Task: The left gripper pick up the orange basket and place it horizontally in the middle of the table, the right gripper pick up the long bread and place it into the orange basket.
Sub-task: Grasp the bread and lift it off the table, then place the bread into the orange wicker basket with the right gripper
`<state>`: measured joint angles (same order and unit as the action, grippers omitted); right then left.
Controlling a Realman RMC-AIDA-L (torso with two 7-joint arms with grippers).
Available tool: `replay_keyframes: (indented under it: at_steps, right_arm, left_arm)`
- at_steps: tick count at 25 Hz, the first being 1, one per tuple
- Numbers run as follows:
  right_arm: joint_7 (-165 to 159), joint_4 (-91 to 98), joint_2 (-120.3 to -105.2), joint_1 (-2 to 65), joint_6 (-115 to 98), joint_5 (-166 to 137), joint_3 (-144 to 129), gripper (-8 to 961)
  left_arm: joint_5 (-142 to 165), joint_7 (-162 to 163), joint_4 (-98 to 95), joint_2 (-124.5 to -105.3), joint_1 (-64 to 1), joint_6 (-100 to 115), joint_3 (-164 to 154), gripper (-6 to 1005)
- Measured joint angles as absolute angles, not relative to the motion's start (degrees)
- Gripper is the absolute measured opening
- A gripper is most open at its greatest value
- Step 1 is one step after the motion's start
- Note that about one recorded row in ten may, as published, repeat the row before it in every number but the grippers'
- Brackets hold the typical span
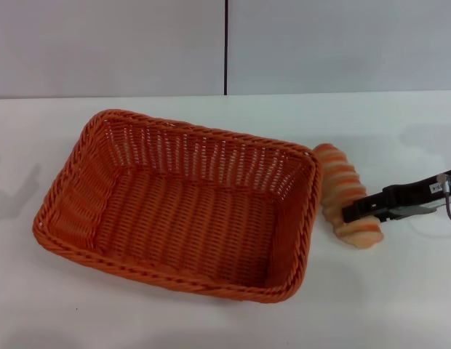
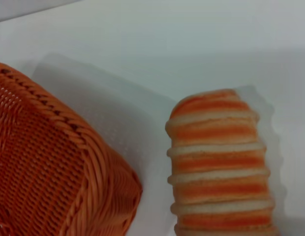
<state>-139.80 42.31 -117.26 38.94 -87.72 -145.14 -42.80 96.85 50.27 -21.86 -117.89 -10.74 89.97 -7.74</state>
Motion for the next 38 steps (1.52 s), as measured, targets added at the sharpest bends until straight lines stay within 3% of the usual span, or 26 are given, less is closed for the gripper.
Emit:
replay_keyframes:
  at_steps: [6, 18, 27, 38]
  right_arm:
    - [-139.67, 42.34, -117.31, 38.96, -87.14, -144.81, -42.81, 681]
    - [-139.02, 46.7, -117.51, 37.75, -88.06, -141.54, -42.38, 561]
    - [-145.37, 64.25, -118.52, 32.67, -90.21, -140.52, -42.18, 485]
    - [-149.34, 77.69, -119.14, 31.11, -98.55, -130.95, -46.96, 392]
  left_arm:
    - [96.85, 50.27, -21.87, -117.86, -11.34, 88.68, -7.56, 799]
    - [96.8, 50.18, -21.56, -117.9, -12.61, 87.52, -5.68, 798]
    - [96.76, 49.78, -21.53, -117.92, -12.36, 87.18, -5.69, 798]
    - [96.76, 49.66, -21.8, -117.81, -12.46, 86.28, -5.56, 797]
